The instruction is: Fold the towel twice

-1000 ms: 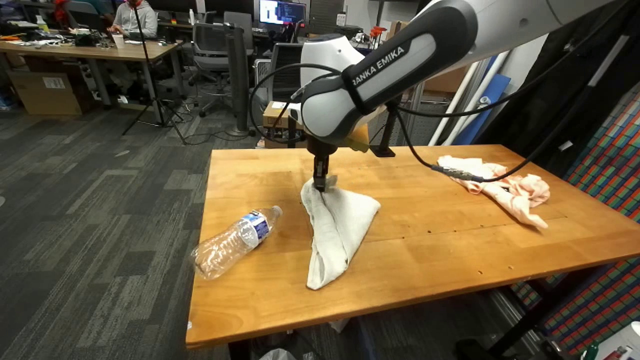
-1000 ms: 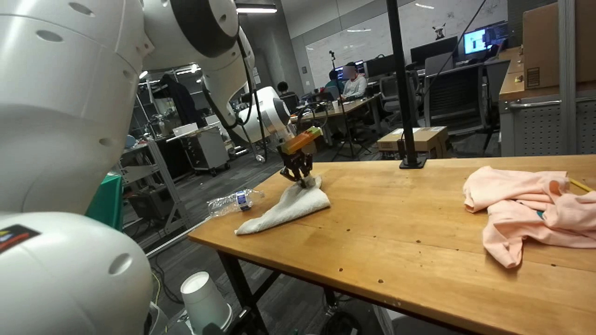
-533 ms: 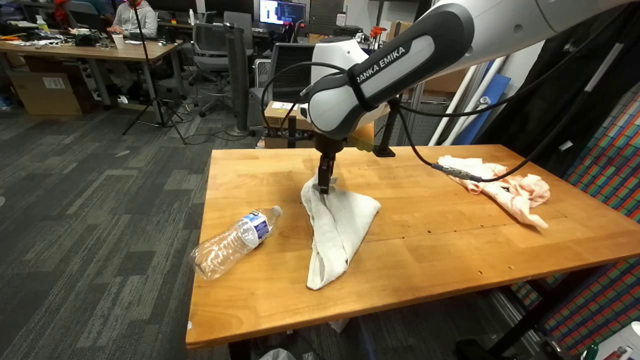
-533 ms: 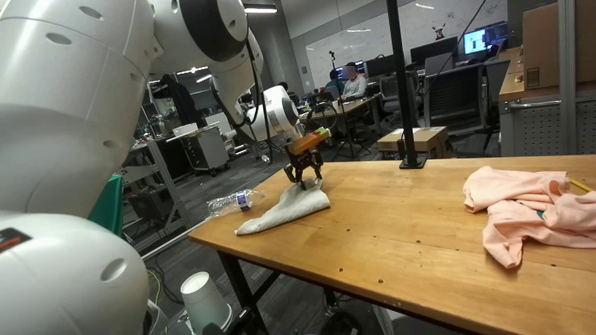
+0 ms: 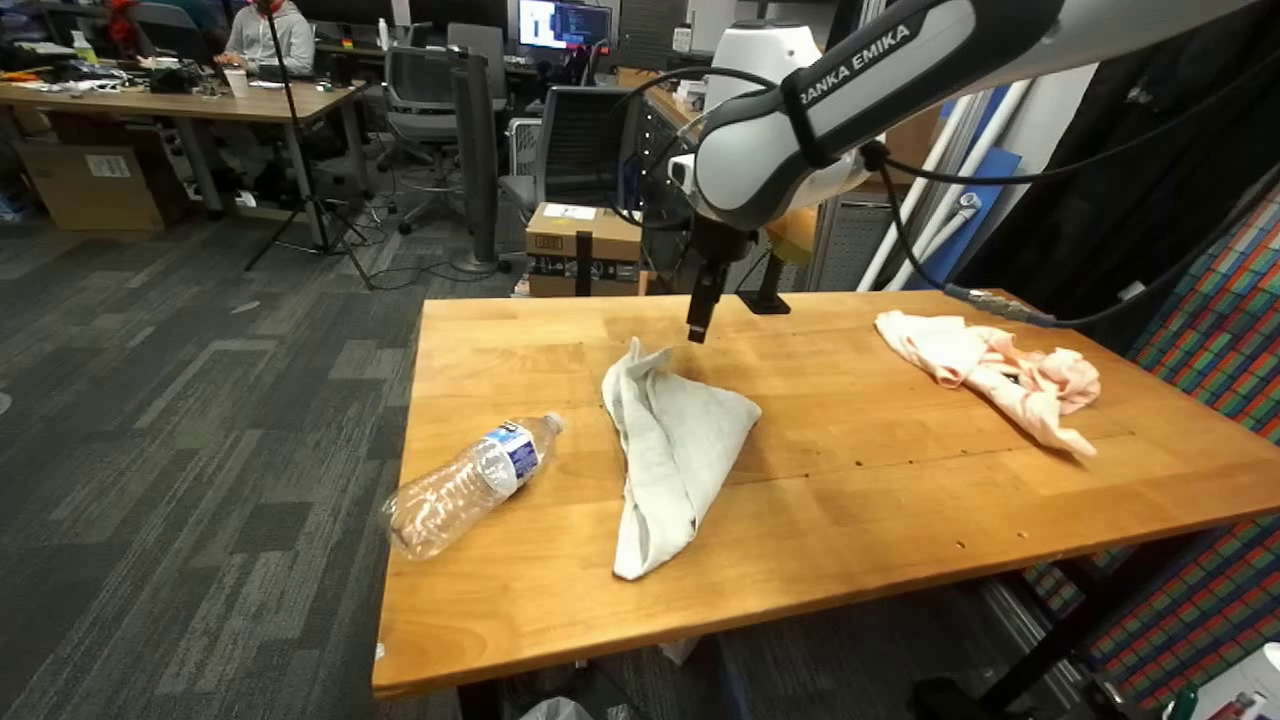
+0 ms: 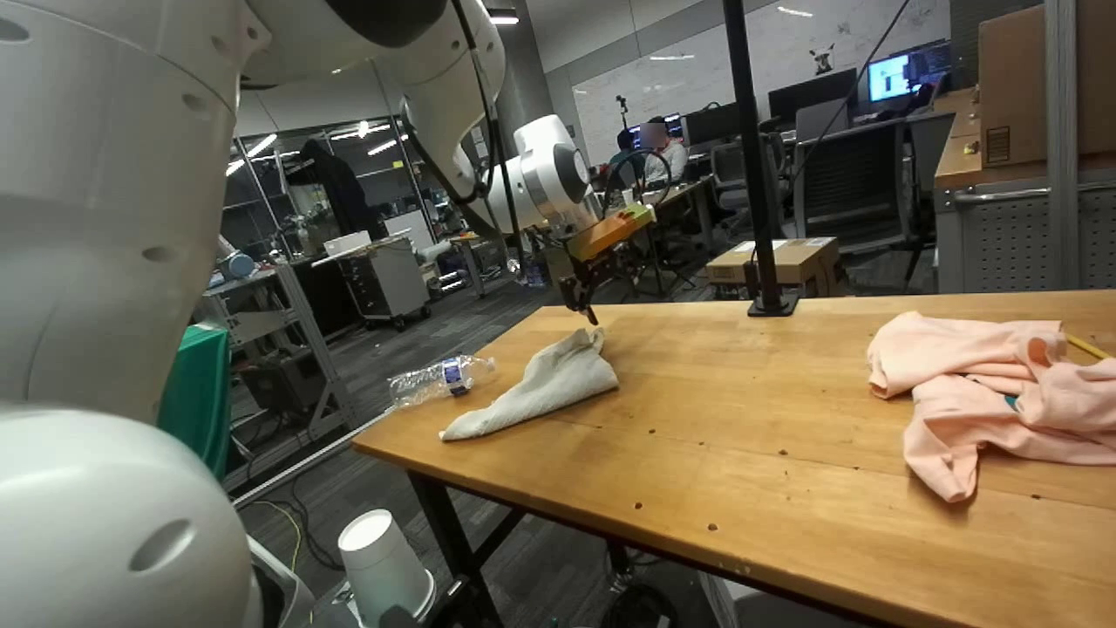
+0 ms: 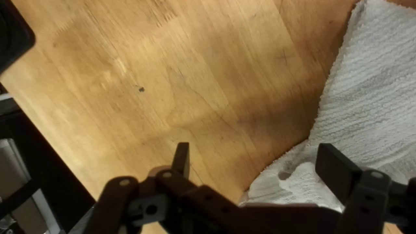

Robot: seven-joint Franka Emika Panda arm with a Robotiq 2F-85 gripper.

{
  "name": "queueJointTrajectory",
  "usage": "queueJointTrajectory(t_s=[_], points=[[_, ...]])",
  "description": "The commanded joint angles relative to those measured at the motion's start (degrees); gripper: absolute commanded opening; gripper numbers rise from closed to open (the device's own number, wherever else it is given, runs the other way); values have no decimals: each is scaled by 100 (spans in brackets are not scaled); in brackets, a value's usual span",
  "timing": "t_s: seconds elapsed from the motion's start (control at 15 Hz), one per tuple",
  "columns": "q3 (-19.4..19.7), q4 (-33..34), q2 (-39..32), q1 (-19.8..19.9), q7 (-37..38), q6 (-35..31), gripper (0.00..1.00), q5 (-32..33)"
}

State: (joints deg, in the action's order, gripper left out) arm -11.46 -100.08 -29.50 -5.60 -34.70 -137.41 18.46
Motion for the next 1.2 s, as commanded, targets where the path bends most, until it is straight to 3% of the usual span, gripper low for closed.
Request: queueJointTrajectory(t_s=[0.0, 0.47, 0.53, 0.67, 1.13], points=[[45, -907, 855, 276, -53, -443, 100, -264], [260, -2851, 2655, 612, 348, -1349, 100, -835], [290, -2006, 1827, 498, 105, -1030, 100, -659], [336, -2212, 2052, 489, 123, -1020, 100, -665], [320, -2106, 1827, 470, 121, -1026, 100, -666]])
